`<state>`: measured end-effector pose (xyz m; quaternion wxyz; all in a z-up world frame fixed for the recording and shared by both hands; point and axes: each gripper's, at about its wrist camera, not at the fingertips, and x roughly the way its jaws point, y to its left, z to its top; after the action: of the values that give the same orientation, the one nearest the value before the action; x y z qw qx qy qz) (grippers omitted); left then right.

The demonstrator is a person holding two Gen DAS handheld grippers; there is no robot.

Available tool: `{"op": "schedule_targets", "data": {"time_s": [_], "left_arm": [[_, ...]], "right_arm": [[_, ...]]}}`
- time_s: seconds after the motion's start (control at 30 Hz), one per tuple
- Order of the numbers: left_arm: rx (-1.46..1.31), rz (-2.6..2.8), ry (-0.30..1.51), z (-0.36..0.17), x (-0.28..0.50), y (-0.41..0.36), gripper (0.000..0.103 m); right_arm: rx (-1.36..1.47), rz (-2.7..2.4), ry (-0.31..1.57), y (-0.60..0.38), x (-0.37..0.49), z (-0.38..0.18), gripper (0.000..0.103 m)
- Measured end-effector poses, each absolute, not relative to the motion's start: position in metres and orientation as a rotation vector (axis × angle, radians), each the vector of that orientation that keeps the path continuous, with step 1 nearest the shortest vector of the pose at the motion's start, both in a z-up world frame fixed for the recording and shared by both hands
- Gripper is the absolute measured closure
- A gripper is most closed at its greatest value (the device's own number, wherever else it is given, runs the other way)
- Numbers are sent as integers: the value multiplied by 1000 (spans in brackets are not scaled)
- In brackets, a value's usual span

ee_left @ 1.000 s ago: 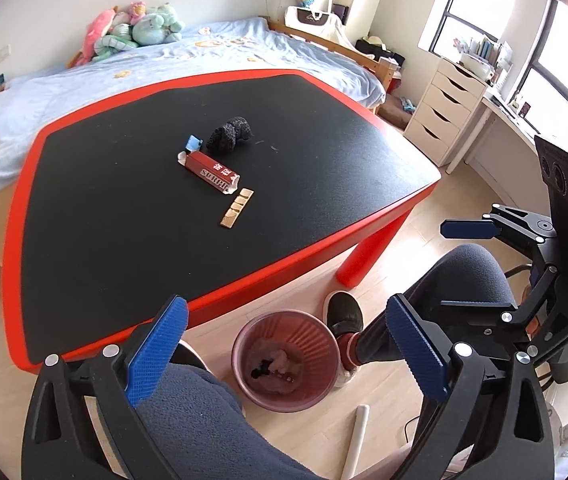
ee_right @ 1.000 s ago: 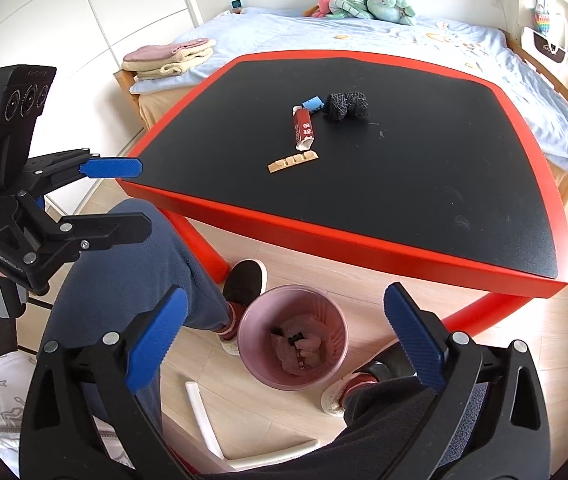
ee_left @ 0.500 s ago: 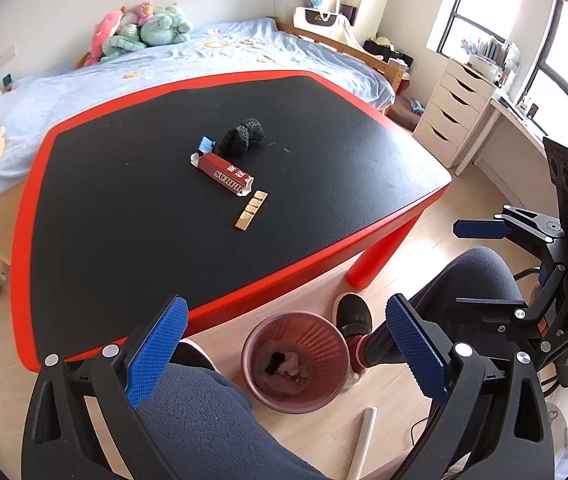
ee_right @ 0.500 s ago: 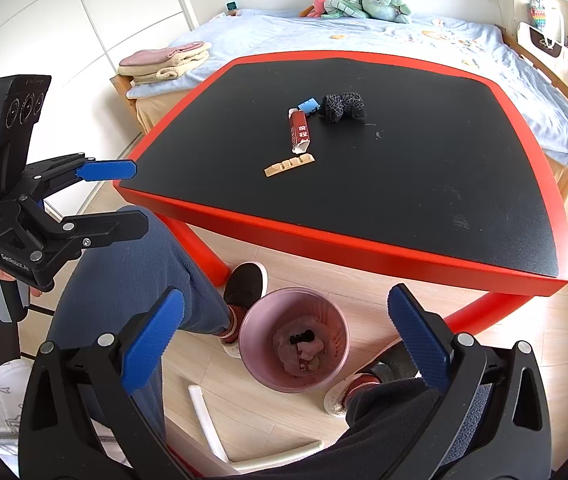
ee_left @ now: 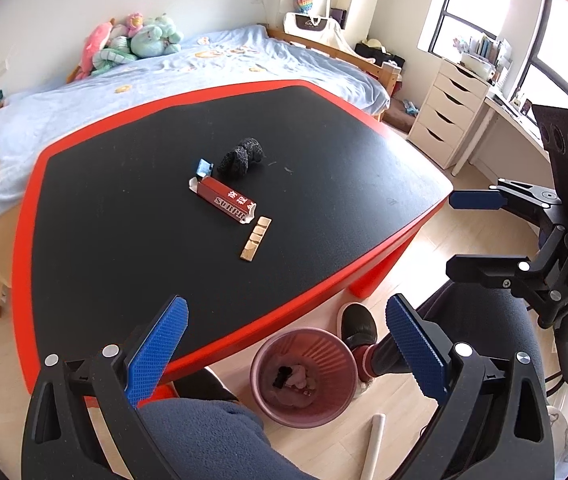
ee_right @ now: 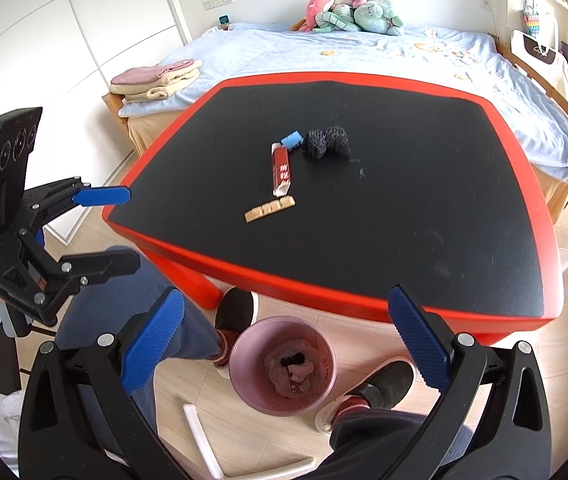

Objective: Collect trash
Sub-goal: 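Move both tools back toward the black mesh socks and red box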

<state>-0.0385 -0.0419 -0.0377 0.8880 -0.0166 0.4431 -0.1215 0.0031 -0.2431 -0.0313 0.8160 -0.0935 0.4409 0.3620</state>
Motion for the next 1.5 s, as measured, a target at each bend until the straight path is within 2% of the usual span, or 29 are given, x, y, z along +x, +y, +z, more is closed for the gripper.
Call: {"op": "schedule_targets", "data": {"time_s": [0.5,1.13,1.2,1.43,1.5], "left_arm": [[5,-292,958,-57,21,-42,8],[41,-337,1032,-104,67,-48,9],[45,-340,1038,-107,69,-49,17],[50,-334,1052,-116,69,-51,32],[54,-327,1047,-116,67,-52,36]], "right_arm": [[-255,795,926,-198,94,-30,3],[-350,865,990,-130,187,-98,3],[-356,870,989,-125,193,-102,3],[-368,899,972,-106,204,-113,4],[-371,904,969,-102,204,-116,14]]}}
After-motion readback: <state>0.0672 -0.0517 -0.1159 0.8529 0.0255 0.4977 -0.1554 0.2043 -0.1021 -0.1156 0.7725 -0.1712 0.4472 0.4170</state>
